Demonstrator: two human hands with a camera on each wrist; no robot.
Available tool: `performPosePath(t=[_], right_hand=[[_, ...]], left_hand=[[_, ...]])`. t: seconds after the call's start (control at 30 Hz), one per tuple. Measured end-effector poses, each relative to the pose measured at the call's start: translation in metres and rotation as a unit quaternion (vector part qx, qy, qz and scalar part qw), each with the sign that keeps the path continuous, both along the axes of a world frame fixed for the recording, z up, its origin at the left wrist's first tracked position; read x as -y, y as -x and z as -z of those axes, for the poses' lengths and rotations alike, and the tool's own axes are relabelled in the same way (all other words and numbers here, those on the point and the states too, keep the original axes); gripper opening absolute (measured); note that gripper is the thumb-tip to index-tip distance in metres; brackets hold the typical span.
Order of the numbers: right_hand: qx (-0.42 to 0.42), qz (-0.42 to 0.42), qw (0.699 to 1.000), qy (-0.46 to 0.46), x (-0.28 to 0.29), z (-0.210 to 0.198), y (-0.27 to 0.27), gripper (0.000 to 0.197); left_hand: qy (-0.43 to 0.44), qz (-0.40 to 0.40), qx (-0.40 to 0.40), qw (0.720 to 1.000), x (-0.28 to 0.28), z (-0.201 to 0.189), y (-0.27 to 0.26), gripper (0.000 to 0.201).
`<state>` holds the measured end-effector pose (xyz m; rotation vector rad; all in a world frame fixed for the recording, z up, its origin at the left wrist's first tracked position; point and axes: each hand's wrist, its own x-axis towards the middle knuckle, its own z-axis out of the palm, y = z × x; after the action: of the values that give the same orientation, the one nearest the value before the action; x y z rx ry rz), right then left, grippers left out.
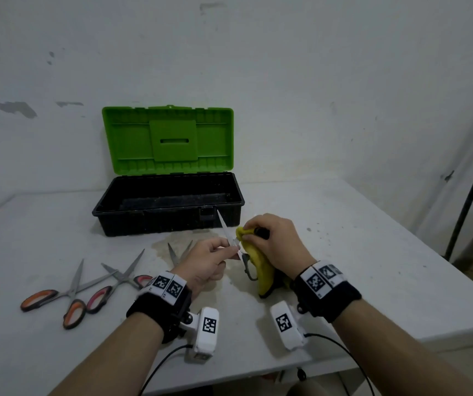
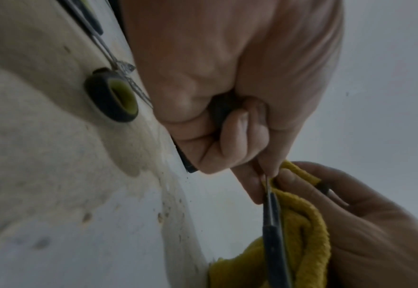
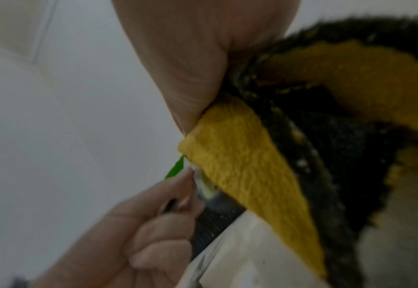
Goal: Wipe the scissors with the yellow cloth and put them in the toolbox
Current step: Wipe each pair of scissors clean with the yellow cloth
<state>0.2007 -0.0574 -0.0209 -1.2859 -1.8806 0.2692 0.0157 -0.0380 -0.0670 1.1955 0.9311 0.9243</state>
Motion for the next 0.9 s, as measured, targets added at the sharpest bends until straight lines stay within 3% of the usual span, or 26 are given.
performPosePath(t=[0.2,0.33,0.63,0.9], right_hand=[[0.043,-0.008,0.999,-0.029,0.005,0.016,0.006,0.029],[0.046,-0.014,0.997,-0.059,0.008,0.017,0.008,0.022],[0.09,-0.035,0.994,-0.05,0.004,0.011,0.002,0.022],[0.033,0.081,0.995,-0.049,-0.018,0.003,-0.019,0.018]], left_hand=[[-0.028,-0.006,-0.01,1.0,-0.003,0.005,0.005,0.031],[-0.046,-0.017,-0.034,0.998,-0.002,0.001,0.002,0.019],[-0.079,0.003,-0.062,0.995,0.002,-0.007,0.0,0.012],[-0.044,-0.008,-0.056,0.997,0.0,-0.003,0.001,0.021]])
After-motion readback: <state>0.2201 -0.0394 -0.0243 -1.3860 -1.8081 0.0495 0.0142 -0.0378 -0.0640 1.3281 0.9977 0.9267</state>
